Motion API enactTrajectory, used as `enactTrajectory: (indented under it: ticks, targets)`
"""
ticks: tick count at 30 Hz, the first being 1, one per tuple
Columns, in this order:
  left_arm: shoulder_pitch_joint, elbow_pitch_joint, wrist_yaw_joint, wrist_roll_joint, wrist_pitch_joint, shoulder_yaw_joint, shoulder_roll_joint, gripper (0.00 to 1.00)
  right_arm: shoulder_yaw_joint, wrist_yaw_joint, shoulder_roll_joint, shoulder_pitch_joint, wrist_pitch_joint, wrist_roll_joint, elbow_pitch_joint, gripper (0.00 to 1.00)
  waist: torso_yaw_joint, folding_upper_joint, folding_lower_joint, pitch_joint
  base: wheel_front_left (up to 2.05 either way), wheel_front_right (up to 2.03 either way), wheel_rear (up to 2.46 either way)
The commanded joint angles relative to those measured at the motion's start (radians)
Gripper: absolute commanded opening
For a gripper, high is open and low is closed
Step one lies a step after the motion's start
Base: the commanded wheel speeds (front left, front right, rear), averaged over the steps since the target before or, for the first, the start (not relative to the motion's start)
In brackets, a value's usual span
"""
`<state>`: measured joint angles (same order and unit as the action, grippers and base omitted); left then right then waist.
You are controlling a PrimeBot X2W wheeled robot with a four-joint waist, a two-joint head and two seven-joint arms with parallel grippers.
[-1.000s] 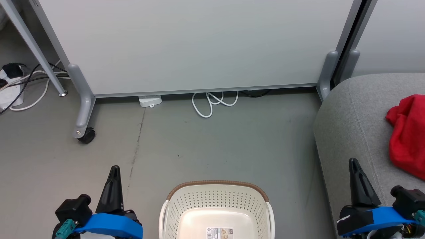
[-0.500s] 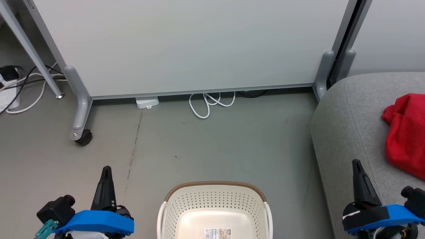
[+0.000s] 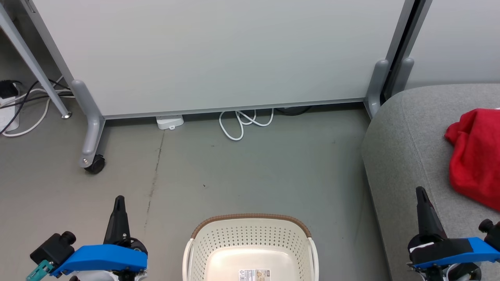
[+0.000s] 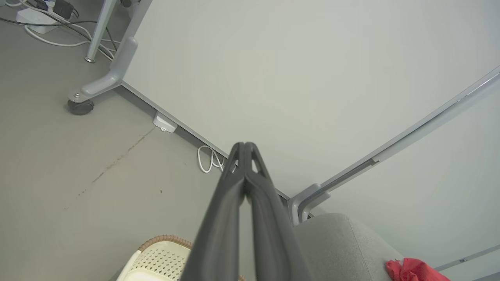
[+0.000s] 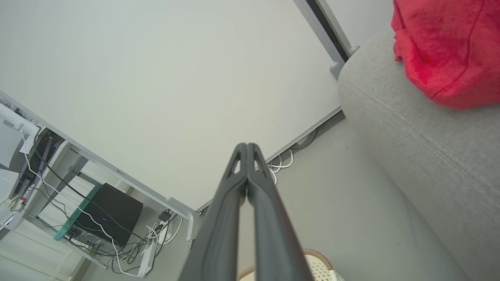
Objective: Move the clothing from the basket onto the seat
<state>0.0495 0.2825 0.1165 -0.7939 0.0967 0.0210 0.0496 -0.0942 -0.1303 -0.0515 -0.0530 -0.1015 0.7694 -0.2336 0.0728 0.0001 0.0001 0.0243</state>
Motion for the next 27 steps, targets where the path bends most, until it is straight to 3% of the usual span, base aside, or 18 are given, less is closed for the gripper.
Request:
enactTrajectory:
  ticks: [1,27]
  targets:
    - [0.036,-0.017,0.007,-0.031,-0.007,0.008,0.001,0.0,-0.003,0.0,-0.001,-0.026,0.008,0.033,0.01,0.0,-0.001,-0.0001,0.0,0.0,0.0,0.0,0.0]
    - [0.049,-0.026,0.011,-0.335,-0.086,0.042,0.001,0.0,-0.01,0.0,0.0,-0.041,0.09,0.345,0.003,0.0,-0.023,-0.0001,-0.0001,-0.007,0.0,0.0,0.0]
